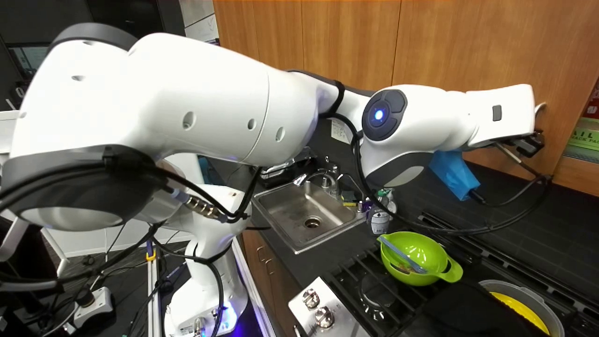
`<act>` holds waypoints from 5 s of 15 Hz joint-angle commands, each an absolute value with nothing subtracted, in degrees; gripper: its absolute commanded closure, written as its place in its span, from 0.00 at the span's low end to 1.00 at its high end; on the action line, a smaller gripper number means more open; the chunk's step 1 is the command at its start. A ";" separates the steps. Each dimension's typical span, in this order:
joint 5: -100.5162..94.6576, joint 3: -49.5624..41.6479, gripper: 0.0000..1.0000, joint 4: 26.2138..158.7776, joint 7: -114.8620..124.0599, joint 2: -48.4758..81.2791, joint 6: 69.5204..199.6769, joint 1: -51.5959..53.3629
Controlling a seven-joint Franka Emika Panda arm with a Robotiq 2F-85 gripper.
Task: Open the left door of the top rightmost cabinet
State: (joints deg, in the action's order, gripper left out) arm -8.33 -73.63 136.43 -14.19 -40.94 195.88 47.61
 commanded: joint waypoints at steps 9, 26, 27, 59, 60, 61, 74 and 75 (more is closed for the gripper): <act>-6.79 -58.42 0.95 144.53 -8.07 -41.52 194.84 30.47; -2.36 -23.92 0.95 161.91 -4.98 -56.59 174.95 -7.52; -2.41 -22.74 0.95 162.77 -5.52 -59.48 172.05 -9.00; -0.21 -7.61 0.13 160.01 3.75 -79.01 138.27 -13.80; 0.01 -7.33 0.06 160.07 4.10 -78.97 138.34 -13.65; 0.26 -7.00 0.02 160.13 4.54 -78.93 138.35 -13.51; 0.54 -4.85 0.00 160.53 5.55 -80.83 135.94 -11.62; 0.48 -4.73 0.00 160.53 5.21 -81.28 135.28 -11.30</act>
